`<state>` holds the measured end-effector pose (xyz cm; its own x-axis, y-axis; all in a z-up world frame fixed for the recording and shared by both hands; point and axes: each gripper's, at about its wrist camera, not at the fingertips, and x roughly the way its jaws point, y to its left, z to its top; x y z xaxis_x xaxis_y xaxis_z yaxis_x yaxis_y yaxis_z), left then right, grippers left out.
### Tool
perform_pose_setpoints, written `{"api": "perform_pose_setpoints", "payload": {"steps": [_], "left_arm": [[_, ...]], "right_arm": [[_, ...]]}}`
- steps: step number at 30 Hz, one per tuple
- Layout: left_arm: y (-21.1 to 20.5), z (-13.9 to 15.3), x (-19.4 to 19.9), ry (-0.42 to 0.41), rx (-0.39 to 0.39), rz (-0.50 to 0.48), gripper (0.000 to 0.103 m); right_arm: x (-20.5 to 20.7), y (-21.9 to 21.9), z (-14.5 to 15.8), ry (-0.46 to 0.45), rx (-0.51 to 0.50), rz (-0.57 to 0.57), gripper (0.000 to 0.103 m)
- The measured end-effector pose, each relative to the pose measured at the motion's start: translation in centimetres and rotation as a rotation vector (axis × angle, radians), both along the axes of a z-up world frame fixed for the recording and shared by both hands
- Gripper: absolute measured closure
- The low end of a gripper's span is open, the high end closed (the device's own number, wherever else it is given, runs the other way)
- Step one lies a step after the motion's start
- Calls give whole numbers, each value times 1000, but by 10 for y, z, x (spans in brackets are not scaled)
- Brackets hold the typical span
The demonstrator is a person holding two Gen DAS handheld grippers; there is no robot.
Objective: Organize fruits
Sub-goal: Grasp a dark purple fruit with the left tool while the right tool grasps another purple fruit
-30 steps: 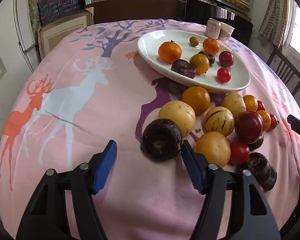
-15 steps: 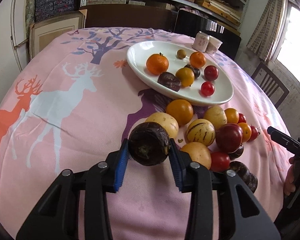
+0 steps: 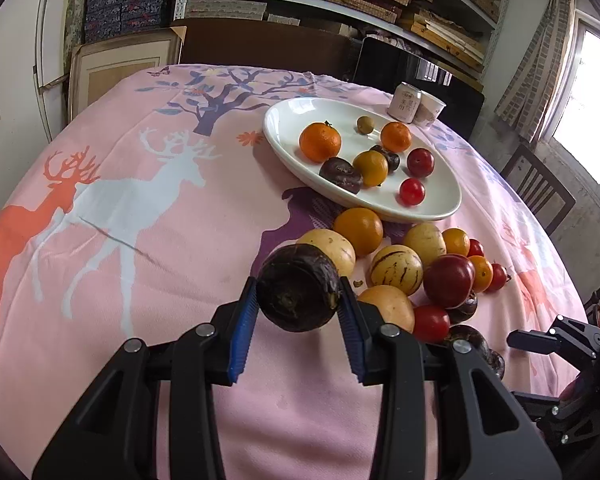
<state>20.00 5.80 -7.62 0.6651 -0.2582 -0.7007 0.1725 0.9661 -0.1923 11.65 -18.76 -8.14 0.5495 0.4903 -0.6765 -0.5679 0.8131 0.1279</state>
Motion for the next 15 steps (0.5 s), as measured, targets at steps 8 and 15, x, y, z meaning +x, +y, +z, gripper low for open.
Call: {"api": "perform_pose_setpoints", "payload": {"steps": [8,15], "left_arm": [[1,0,-1,-2,-6,-3,65],[0,1,-2,-2,-8,-4,65]], "right_arm": [[17,14,-10,80,-38,-15,54],[14,8,-10,81,-7,-15,61]]}}
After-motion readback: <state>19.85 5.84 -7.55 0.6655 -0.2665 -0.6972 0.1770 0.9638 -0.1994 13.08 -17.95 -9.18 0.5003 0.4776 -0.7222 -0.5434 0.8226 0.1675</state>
